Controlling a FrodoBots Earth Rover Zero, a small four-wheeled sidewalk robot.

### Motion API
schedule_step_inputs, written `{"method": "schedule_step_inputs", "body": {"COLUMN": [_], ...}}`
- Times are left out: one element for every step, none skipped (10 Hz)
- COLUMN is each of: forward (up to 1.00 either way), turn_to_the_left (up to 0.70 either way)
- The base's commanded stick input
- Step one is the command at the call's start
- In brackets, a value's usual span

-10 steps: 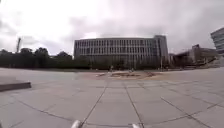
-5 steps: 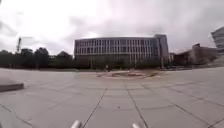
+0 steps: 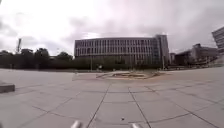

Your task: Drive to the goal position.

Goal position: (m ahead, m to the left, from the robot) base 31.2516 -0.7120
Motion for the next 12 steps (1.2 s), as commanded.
{"method": "schedule_step_inputs", "body": {"forward": [0.70,0.70,0.70,0.70,0.70,0.70,0.70,0.70,0.70,0.70,0.70,0.70], "turn_to_the_left": [0.00,0.00,0.00,0.00,0.00,0.00,0.00,0.00,0.00,0.00,0.00,0.00]}}
